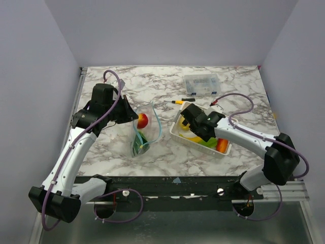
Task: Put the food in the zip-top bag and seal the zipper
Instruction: Pick up the fake fruit from the bin.
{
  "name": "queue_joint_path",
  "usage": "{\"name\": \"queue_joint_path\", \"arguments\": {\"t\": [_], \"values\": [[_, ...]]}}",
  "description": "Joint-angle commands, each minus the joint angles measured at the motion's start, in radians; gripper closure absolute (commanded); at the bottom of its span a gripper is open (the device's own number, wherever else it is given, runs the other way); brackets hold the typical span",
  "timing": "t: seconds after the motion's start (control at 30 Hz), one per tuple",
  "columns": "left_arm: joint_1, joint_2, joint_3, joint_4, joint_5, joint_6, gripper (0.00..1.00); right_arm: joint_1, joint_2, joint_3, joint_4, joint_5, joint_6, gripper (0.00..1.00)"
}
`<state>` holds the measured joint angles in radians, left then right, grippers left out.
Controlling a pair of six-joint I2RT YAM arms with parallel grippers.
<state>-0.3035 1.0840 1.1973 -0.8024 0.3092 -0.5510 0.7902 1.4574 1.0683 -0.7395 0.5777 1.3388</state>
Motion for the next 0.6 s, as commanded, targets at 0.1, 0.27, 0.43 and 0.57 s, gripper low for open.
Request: {"name": "queue_joint_path", "arguments": {"t": [0.1,0.27,0.43,0.57], "values": [[-0.005,-0.025,-0.01,0.014,0.023,0.002,1.0,-0.006,0.086,0.042,-0.097,-0.008,0.153,0.1],[-0.005,-0.023,-0.007,0.015,0.03,0.003,1.0,-0.008,0.092,0.007,-0.066,-0.014,0.193,0.15],[-0.005,-0.02,-0.002,0.017,0.039,0.002,1.0,-0.024,0.087,-0.049,-0.02,-0.042,0.271,0.23],[-0.005,-0.023,0.001,0.016,0.037,0.005,1.0,-0.048,0.092,-0.077,0.002,-0.075,0.315,0.25]]}}
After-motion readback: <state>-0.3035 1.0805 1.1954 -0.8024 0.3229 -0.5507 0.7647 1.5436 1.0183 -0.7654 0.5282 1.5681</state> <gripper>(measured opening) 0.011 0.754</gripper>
